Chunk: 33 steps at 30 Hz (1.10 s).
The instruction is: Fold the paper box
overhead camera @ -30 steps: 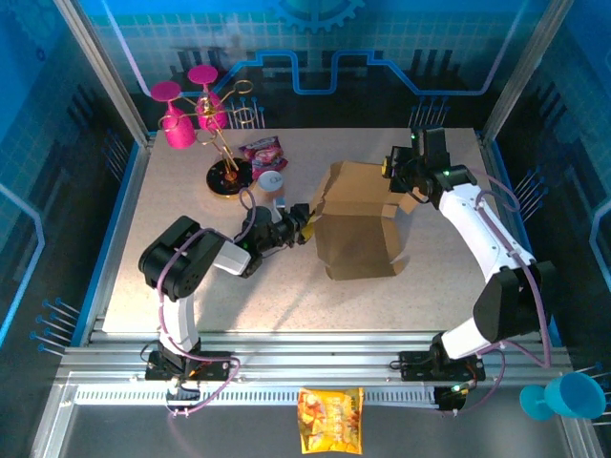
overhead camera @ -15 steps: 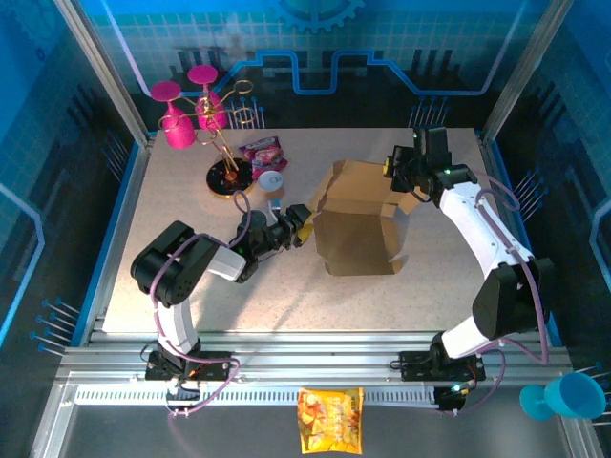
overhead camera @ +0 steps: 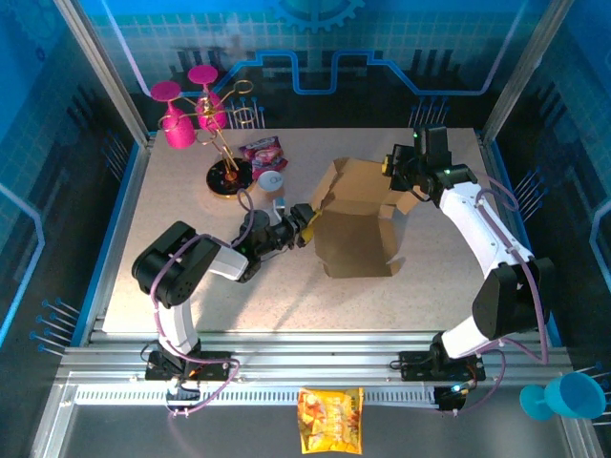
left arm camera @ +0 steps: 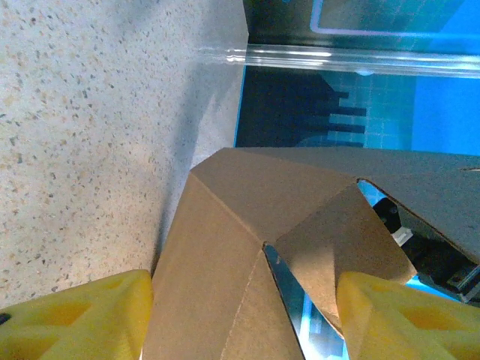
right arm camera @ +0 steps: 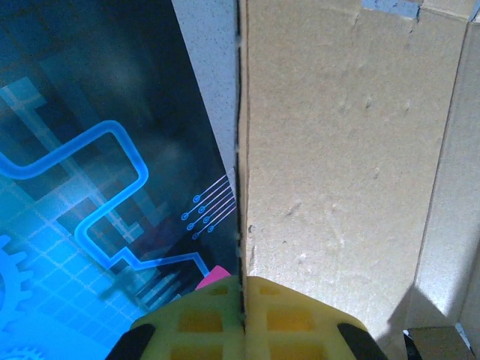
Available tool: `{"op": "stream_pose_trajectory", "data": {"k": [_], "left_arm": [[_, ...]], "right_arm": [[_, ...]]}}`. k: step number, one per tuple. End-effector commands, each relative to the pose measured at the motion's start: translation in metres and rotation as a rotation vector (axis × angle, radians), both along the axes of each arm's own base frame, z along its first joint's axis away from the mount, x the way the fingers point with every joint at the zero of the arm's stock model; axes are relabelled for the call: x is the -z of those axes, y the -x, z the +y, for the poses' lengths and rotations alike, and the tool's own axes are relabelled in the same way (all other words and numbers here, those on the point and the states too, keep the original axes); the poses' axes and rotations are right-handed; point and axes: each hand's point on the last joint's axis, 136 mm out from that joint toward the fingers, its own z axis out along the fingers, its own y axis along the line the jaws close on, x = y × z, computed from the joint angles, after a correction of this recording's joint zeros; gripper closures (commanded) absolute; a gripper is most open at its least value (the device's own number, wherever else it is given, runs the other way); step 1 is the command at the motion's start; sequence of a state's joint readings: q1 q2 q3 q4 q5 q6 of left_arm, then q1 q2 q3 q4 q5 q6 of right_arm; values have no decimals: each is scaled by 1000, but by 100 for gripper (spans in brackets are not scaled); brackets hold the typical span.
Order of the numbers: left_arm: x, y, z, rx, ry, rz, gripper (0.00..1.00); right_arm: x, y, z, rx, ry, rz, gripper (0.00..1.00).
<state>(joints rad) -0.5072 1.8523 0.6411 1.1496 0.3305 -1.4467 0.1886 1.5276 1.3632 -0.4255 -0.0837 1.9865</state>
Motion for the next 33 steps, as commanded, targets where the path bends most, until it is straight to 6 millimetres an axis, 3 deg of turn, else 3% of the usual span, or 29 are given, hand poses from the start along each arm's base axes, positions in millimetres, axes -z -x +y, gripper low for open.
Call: {"op": "stream_pose_trajectory", "data": {"k": [1, 8, 14, 19, 21, 22, 25, 29, 33], "left_arm": [[-13, -3, -13, 40, 9, -81, 34], [1, -11, -16, 37, -33, -60, 36], [8, -10, -10, 10, -61, -52, 56], [-4, -7, -4, -8, -63, -83, 78], [-9, -4, -2, -5, -70, -94, 81], [-12, -2, -1, -4, -72, -98, 78], [-12, 7, 2, 5, -86, -80, 53], [-2, 29, 16, 3, -130, -9, 32], [11, 60, 36, 9, -199, 65, 28]], "right_arm": [[-3, -3, 1, -1, -28, -4, 100], [1, 1, 4, -3, -34, 5, 100], [3, 2, 4, -3, -36, 5, 100], [4, 2, 3, -3, -26, 1, 100], [6, 2, 3, -4, -13, 1, 100], [6, 1, 4, -3, -3, -5, 100], [9, -2, 2, -4, 39, -20, 100], [18, -9, 6, -10, 80, -37, 100], [18, -15, 9, 19, 150, -105, 100]]}}
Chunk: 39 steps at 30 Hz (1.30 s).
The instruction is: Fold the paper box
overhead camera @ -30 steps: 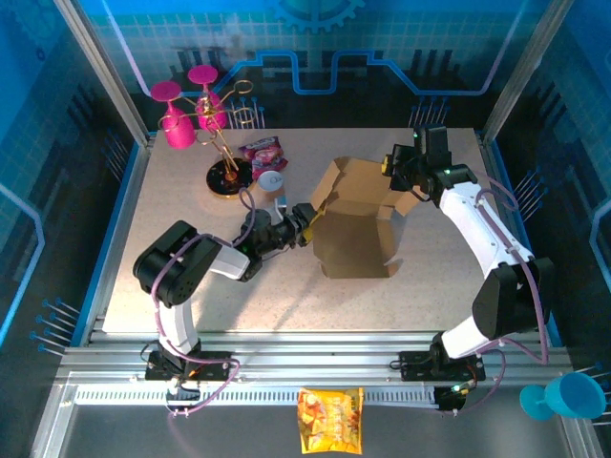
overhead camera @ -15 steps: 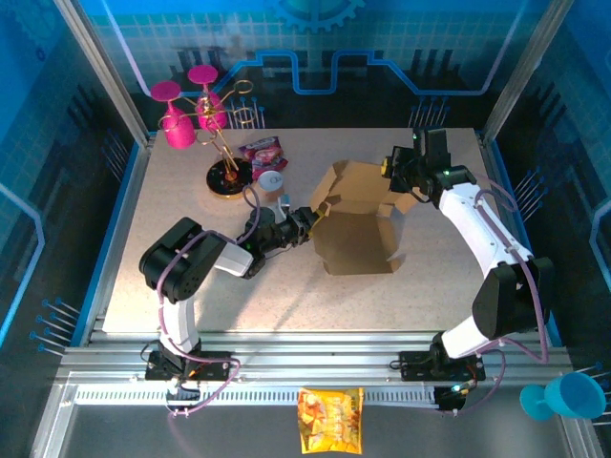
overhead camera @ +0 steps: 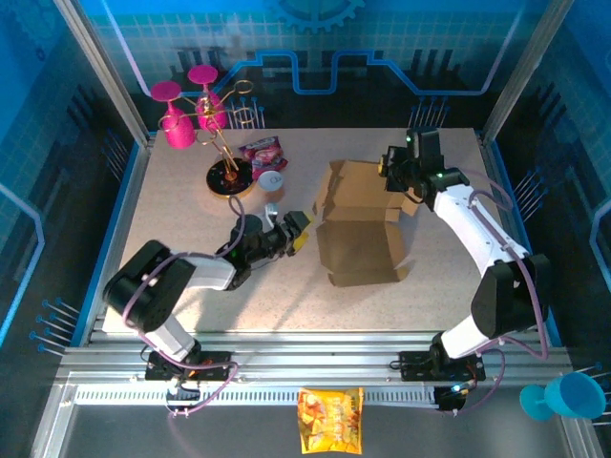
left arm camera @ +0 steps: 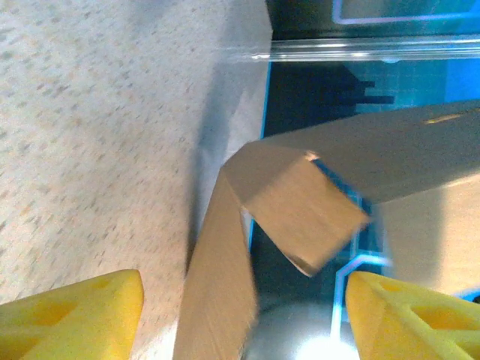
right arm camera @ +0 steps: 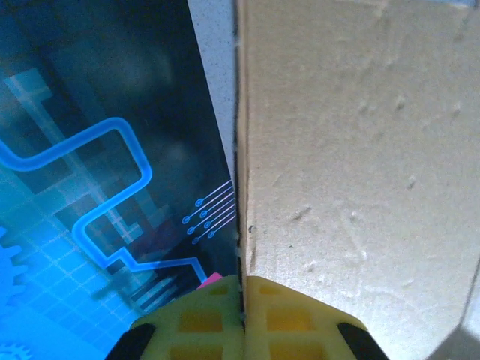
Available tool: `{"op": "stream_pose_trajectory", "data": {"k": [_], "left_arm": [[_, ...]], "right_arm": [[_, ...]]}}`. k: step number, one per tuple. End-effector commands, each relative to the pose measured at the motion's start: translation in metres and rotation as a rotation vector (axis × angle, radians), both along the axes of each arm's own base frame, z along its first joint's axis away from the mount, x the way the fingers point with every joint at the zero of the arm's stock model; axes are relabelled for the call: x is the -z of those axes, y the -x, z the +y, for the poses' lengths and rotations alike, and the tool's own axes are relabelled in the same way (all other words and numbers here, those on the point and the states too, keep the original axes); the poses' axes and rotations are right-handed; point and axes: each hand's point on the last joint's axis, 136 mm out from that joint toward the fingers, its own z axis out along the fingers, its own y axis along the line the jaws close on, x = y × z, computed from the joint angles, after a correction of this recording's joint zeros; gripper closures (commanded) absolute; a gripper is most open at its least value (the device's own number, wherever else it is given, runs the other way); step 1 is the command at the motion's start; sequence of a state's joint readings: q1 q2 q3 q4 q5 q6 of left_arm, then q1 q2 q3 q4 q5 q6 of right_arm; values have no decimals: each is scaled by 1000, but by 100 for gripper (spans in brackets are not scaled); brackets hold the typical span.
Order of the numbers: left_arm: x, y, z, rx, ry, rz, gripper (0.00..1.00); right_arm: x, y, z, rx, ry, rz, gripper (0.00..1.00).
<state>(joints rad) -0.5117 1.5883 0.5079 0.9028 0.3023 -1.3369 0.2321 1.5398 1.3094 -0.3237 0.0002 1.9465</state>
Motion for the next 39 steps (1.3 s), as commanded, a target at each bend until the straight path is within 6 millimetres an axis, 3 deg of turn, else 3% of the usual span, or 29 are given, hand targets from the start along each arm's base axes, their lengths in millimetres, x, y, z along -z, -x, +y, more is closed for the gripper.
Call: {"op": "stream_pose_trajectory", "data": {"k": [1, 7, 10, 13, 20, 24, 30, 36, 39], "left_arm": [[16, 25, 17, -3, -85, 66, 29], [-5, 43, 67, -77, -205, 76, 40], [-14, 41, 92, -103, -261, 72, 50], [-19, 36, 102, -78, -314, 53, 55], [-15, 10, 80, 109, -454, -57, 60], [-21, -5, 56, 221, -560, -211, 55], [-24, -12, 15, 357, -720, -415, 39], [-16, -32, 4, 378, -767, -436, 41], [-15, -32, -4, 400, -741, -463, 43]], "right_arm": [[9, -8, 3, 24, 88, -62, 100], [18, -11, 19, -18, 166, -187, 100], [29, -9, 29, -62, 197, -241, 100], [46, -4, 36, -94, 197, -247, 100], [65, 7, 42, -126, 200, -200, 100], [63, 8, 44, -155, 219, -164, 100], [67, 8, 47, -168, 202, -133, 100], [69, 8, 49, -184, 197, -124, 100], [68, 6, 52, -197, 201, -145, 100]]}}
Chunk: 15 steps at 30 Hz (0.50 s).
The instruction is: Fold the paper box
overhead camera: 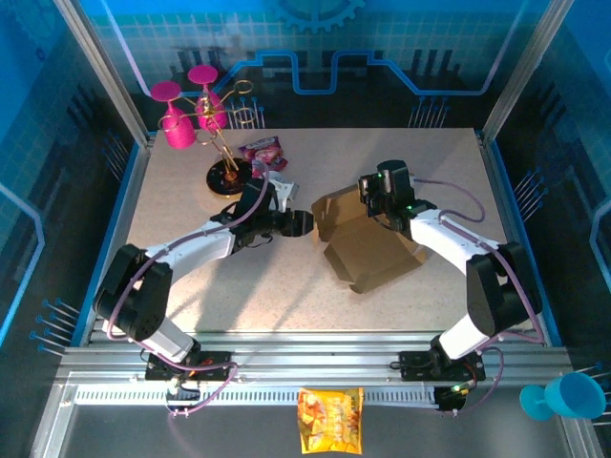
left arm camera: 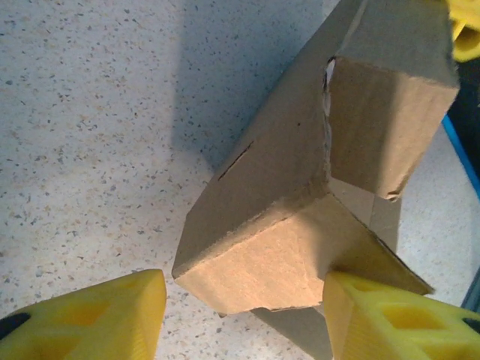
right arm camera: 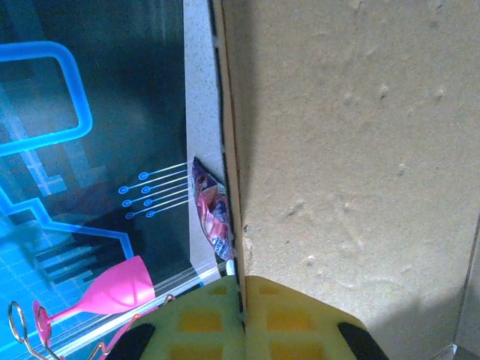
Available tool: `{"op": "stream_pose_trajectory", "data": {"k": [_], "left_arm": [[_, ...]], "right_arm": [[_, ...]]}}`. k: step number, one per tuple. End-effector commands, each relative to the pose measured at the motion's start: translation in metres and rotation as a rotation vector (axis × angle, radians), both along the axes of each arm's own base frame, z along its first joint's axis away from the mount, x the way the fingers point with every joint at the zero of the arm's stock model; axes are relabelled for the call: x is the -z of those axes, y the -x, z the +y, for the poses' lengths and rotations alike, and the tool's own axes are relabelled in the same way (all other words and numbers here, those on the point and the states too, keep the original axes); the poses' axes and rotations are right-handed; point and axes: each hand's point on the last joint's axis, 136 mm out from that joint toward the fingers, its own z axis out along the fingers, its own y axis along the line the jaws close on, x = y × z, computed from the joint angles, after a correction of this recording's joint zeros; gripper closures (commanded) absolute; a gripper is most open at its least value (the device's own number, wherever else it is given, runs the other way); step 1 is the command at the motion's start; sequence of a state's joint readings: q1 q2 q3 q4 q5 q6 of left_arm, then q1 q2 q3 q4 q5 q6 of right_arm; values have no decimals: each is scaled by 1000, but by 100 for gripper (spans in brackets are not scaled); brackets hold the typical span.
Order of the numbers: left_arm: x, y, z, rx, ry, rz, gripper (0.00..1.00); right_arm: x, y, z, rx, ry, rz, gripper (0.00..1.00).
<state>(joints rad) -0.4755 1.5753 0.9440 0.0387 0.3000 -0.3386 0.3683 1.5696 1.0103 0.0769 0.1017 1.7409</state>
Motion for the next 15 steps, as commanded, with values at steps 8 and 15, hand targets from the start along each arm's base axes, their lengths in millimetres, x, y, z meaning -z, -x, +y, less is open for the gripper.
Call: {"op": "stream_pose_trajectory", "data": {"k": [8, 15], "left_arm": [[1, 6, -18, 93, 16, -65, 44], [19, 8, -19, 90, -7, -61, 44]], "right_arm": [[3, -12, 14, -76, -11, -143, 100], [-3, -19, 22, -144, -29, -246, 100]]}}
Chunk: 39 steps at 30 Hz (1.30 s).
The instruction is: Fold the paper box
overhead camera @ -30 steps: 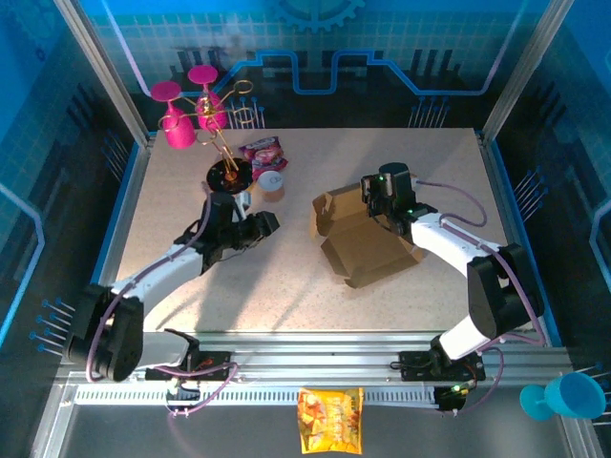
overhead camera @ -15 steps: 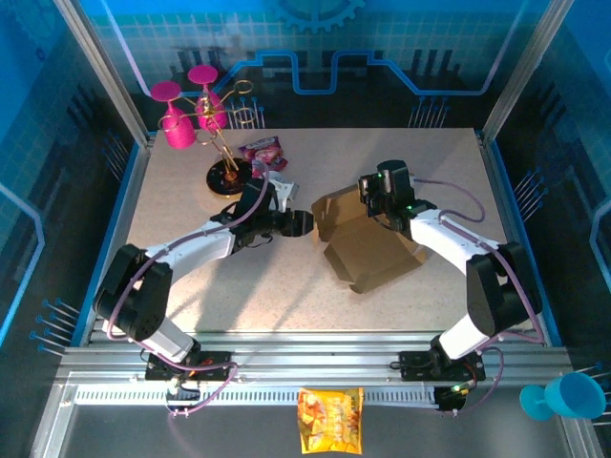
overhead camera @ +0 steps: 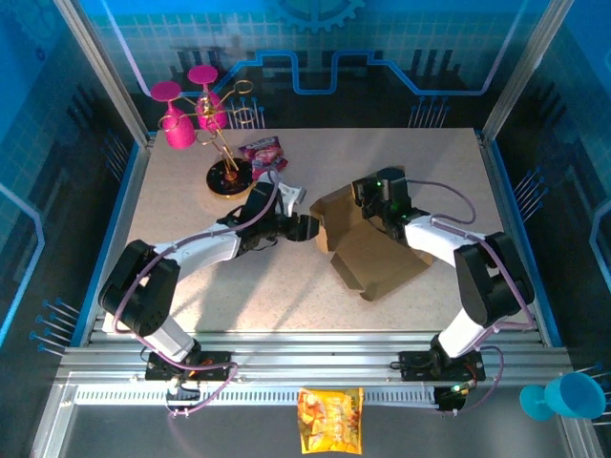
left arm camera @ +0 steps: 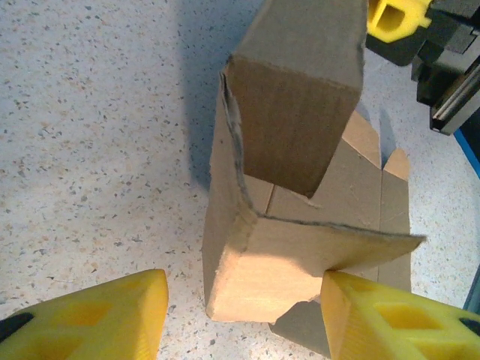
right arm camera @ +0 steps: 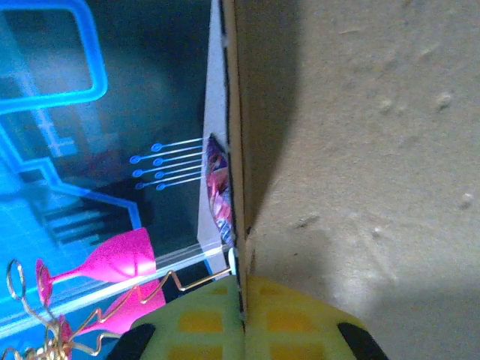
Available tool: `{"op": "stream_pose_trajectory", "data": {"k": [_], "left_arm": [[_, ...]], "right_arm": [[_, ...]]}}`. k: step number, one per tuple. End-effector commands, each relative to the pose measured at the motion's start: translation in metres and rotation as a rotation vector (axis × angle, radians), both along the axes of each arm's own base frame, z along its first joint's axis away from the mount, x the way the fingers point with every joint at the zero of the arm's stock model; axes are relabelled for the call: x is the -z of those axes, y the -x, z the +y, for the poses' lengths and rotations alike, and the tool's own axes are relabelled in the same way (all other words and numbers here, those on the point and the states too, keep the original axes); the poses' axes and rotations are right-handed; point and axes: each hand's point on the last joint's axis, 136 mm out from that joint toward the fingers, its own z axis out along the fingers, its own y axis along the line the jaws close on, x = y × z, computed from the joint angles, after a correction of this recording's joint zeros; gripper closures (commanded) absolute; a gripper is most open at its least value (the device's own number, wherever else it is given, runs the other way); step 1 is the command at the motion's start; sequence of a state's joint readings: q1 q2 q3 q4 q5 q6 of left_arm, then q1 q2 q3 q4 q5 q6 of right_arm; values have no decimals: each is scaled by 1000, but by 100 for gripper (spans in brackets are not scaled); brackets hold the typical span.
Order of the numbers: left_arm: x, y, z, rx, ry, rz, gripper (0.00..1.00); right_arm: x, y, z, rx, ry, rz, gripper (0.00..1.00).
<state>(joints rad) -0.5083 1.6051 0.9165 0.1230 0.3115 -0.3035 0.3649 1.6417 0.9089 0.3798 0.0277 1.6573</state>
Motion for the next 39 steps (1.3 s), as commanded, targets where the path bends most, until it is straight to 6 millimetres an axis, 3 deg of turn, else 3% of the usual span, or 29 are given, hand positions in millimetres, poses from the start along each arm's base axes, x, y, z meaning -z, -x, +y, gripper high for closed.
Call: {"op": "stream_pose_trajectory", "data": {"k": [1, 7, 16, 27, 39], "left_arm": [[13, 4, -4, 27, -9, -18, 44], [24, 5, -8, 26, -14, -19, 44], [36, 3, -15, 0, -56, -36, 47], [37, 10, -32, -50, -65, -81, 50], [36, 3, -43, -85, -92, -122, 59]], "right_arm": [[-16, -7, 6, -50, -18, -115, 100], [-16, -5, 8, -115, -41, -209, 100], [2, 0, 0, -133, -109, -284, 100], [0, -1, -2, -139, -152, -328, 100], [-7, -3, -1, -141, -176, -340, 100]]}}
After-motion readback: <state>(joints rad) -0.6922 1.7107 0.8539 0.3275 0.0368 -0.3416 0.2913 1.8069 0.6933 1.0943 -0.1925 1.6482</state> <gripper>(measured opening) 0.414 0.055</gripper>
